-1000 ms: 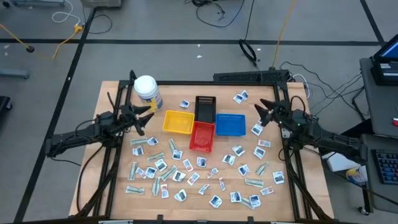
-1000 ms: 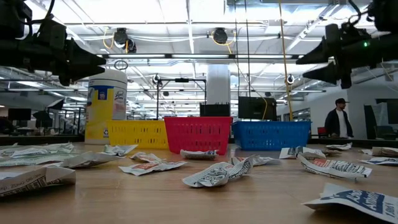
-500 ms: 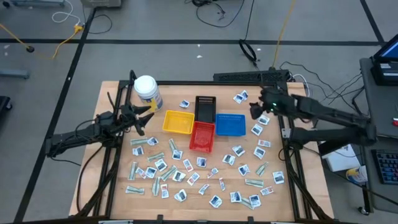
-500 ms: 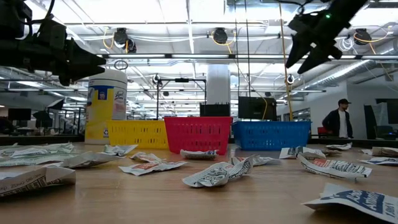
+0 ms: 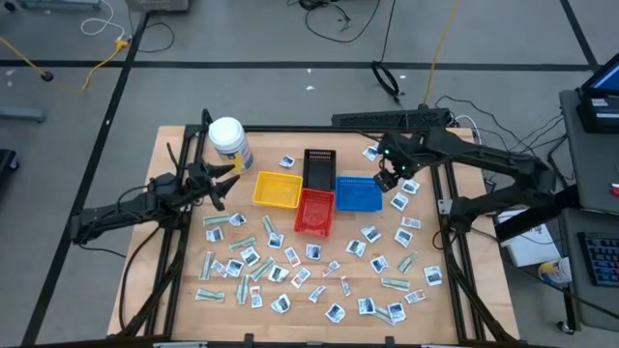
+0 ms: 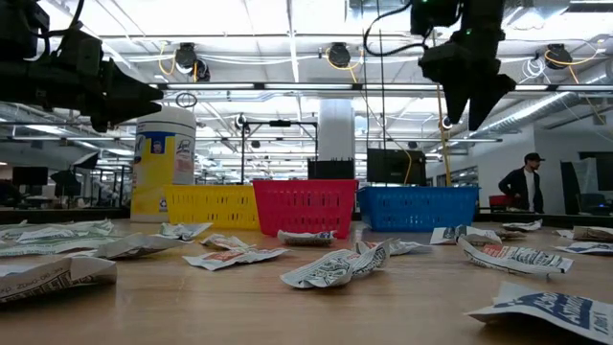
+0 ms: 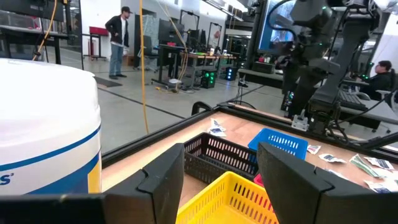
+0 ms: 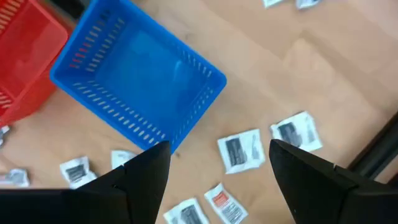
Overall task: Pick & Place First Aid Supplies
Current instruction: Put the alcohol pad into the blue bin
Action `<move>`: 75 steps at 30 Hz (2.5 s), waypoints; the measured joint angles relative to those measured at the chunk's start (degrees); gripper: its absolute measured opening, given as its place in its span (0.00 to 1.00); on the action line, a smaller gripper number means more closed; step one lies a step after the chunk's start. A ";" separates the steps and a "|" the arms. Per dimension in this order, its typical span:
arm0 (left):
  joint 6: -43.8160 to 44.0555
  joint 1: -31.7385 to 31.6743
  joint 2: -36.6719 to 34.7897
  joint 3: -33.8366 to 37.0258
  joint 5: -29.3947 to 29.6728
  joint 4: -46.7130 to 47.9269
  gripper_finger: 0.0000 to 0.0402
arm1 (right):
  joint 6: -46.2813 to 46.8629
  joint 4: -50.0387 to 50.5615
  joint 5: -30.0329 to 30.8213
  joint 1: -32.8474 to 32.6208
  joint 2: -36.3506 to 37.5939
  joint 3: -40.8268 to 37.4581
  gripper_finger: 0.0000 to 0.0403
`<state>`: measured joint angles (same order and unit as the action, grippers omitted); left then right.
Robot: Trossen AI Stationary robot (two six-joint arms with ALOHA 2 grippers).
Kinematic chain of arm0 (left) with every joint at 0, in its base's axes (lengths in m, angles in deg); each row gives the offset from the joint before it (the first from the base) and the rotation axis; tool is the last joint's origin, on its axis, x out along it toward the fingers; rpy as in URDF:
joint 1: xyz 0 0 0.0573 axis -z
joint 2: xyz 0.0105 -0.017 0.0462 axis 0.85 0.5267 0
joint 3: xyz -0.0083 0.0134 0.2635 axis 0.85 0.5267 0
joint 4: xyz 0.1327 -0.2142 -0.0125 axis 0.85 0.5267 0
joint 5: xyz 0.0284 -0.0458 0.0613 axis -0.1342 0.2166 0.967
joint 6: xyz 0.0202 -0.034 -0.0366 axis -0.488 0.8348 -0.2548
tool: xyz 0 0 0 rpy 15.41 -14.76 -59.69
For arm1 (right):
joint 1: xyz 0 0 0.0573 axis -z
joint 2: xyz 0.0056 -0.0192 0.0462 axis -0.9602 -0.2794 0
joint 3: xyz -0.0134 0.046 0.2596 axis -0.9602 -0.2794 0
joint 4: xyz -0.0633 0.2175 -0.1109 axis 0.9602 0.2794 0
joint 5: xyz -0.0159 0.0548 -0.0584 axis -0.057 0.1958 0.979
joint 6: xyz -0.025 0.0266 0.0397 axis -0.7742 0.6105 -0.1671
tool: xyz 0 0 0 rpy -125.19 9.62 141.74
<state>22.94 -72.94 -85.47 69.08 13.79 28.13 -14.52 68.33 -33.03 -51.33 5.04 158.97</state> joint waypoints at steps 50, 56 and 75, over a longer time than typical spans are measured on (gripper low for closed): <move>0.02 0.02 0.02 0.00 0.00 0.00 0.52 | -16.71 -22.27 2.48 29.94 -34.59 10.13 0.66; 0.00 0.01 0.01 0.00 -0.02 0.00 0.52 | -15.74 -22.37 2.44 29.89 -38.08 10.11 0.66; 0.00 0.01 0.01 0.00 0.00 0.00 0.52 | -14.59 -22.29 2.47 29.94 -38.41 10.09 0.03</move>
<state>22.94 -72.93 -85.47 69.08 13.79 28.13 -29.11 46.04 -30.55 -21.40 -33.37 169.05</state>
